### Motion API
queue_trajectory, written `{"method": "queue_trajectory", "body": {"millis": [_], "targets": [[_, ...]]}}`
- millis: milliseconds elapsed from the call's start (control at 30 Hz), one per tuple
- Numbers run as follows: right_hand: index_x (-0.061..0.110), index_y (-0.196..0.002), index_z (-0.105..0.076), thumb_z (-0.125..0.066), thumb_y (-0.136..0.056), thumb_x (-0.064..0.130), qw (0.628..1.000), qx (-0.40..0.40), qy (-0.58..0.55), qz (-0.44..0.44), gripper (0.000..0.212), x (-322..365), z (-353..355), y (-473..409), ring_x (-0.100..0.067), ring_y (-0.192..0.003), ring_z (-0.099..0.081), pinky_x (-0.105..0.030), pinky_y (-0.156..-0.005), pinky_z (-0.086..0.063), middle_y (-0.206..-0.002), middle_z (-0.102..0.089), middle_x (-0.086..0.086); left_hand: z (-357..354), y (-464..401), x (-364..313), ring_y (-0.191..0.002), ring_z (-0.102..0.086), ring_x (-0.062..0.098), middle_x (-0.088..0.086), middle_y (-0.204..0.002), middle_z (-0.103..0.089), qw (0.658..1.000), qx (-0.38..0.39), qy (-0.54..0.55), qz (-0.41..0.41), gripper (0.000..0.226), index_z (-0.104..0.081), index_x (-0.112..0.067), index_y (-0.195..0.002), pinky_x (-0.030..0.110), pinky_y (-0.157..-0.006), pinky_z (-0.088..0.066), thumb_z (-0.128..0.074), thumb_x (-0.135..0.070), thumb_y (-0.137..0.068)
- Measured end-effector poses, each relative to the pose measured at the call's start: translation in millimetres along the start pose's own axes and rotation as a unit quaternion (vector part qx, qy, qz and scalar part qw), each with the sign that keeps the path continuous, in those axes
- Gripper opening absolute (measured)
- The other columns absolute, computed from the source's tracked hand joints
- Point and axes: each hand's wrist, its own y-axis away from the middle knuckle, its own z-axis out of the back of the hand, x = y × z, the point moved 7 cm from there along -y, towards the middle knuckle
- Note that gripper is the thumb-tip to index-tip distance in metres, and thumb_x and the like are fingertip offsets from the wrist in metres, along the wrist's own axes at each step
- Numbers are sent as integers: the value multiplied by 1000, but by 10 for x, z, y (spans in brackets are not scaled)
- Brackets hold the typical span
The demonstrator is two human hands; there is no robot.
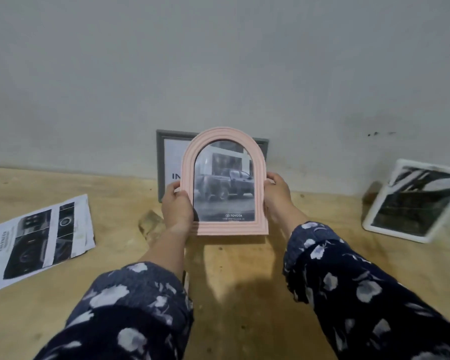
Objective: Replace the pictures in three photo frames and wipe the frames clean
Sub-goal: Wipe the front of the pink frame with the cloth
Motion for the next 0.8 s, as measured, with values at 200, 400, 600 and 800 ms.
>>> {"method": "queue_trajectory", "body": {"millis": [200,400,600,800], "targets": [[34,-108,-55,-36,-96,10,996,-82,-25,-35,33,-87,1049,-245,-31,-91,-65,-47,-82,-57,-107,-65,-7,-1005,353,-86,-89,-59,25,10,-109,-60,986,136,-83,-46,32,-43,-20,-129,31,-74,-46,-33,-11,-100],[35,-106,-52,-35,-97,11,990,-138,1,-27,30,-150,1875,-521,-31,-99,-62,-45,-87,-54,-113,-64,-6,-1866,563,-174,-98,-53,21,6,-111,-57,970,181,-145,-75,33,-44,-13,-134,28,-87,-41,-38,-11,-102],[32,-114,-53,-31,-100,13,989,-135,58,-11,32,-213,2298,-912,-26,-96,-62,-44,-87,-54,-113,-63,-5,-2477,575,-86,-117,-53,27,10,-129,-57,970,168,-169,-42,35,-47,-9,-136,34,-98,-42,-41,-8,-101],[30,-136,-48,-41,-95,2,998,-40,42,-16,50,-338,2263,-1160,-19,-113,-59,-40,-99,-49,-124,-63,3,-2675,466,25,-113,-56,30,11,-124,-60,972,131,-192,-44,33,-50,-9,-131,32,-94,-43,-42,-5,-99]]}}
